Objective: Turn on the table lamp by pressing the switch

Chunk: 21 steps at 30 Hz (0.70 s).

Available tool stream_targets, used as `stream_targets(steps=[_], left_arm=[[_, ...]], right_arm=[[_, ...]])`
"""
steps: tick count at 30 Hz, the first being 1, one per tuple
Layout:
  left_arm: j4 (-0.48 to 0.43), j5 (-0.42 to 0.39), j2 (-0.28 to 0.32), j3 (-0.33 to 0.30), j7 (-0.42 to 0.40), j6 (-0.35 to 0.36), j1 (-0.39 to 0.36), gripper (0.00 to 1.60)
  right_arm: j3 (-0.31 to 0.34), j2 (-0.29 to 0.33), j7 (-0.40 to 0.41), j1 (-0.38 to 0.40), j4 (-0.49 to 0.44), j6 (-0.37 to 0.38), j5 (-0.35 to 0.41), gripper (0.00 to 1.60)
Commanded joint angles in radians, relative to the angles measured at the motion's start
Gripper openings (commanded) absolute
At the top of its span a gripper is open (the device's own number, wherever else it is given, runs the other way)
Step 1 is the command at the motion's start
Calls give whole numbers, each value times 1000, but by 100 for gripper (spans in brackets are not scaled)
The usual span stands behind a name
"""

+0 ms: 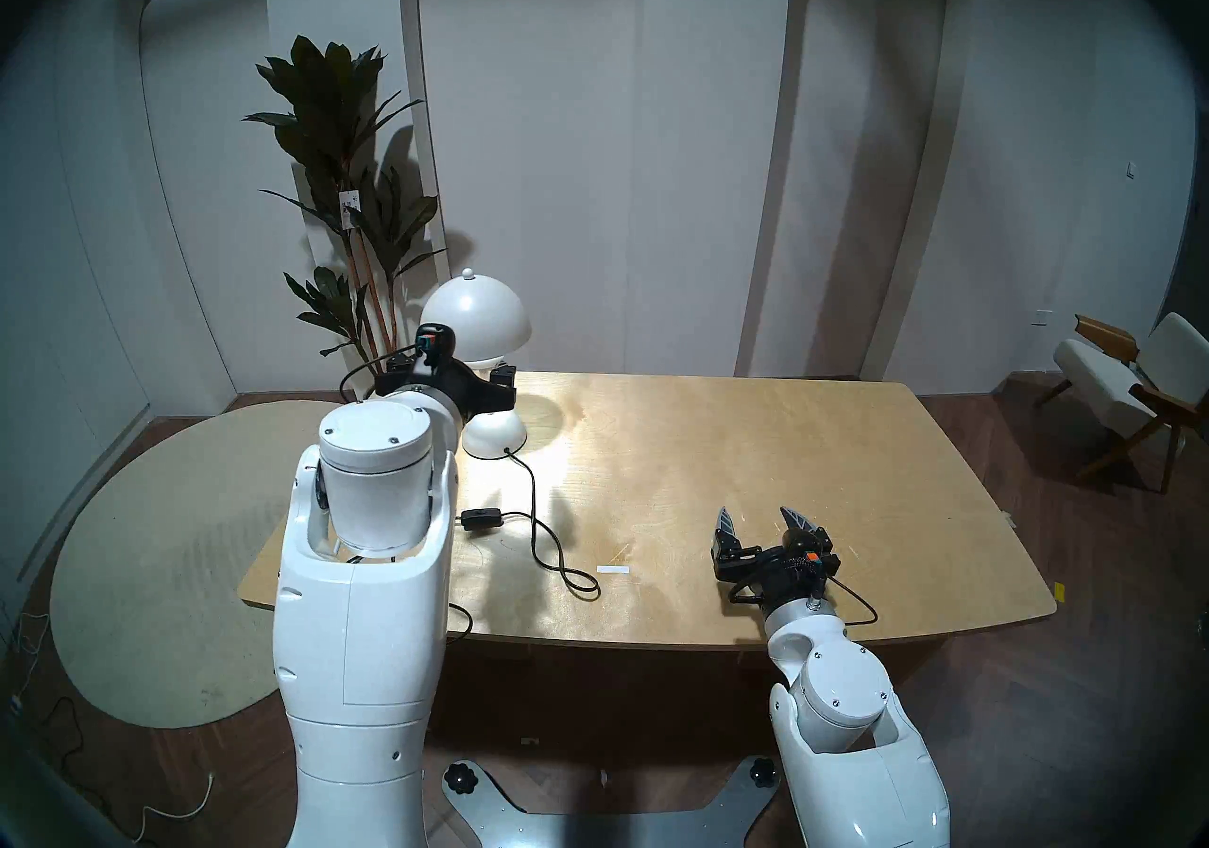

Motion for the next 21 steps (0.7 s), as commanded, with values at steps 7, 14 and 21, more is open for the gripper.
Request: stream_targets(steps=[7, 14, 21], left_arm=[[-44, -39, 17, 68, 176, -124, 98, 160], [-63, -52, 20, 66, 188, -135, 132, 160], [-80, -72, 22, 64, 200, -147, 159, 160]], right_arm=[[1, 1, 0, 1, -30, -2, -2, 160], [1, 1, 0, 1, -30, -2, -2, 160], [1, 1, 0, 1, -30, -2, -2, 160]])
